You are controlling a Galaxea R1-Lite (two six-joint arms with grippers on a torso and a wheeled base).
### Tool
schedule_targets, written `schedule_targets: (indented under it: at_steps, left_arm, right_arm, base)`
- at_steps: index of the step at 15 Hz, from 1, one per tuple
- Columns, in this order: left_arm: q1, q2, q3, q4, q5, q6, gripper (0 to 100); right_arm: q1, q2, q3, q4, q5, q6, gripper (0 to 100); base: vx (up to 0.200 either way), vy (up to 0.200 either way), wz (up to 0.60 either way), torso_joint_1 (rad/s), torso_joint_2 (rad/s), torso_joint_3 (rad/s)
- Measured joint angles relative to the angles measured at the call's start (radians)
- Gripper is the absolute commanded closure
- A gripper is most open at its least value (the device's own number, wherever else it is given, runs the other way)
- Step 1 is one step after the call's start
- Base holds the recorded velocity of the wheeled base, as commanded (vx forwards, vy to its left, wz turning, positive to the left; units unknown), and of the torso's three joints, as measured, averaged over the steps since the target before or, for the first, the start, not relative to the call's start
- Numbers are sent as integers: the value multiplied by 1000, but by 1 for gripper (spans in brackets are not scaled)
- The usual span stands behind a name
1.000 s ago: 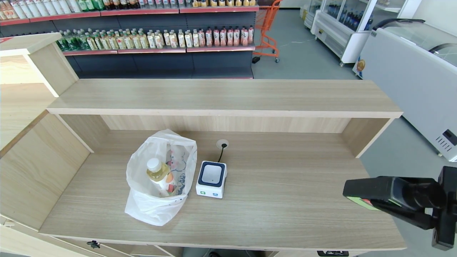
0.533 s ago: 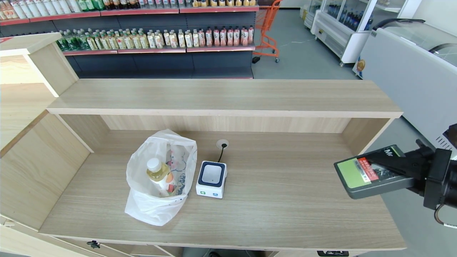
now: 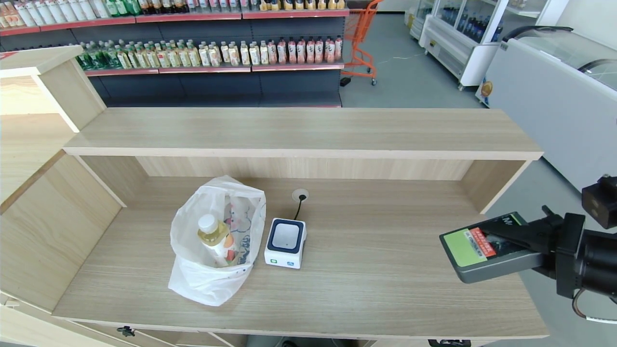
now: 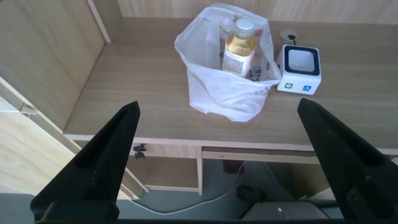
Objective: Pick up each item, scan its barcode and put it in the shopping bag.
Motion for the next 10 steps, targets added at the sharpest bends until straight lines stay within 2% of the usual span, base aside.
schedule_targets:
  at_steps: [7, 10]
  left_arm:
    - [0, 0, 0, 0, 1, -4, 0]
    - [0, 0, 0, 0, 1, -2, 0]
  right_arm:
    - [-5, 26, -19, 8, -5, -18, 100]
    - [-19, 104, -32, 2, -62, -156, 100]
  base:
    - [0, 200, 0, 6, 6, 2]
    - [0, 200, 0, 1, 4, 2]
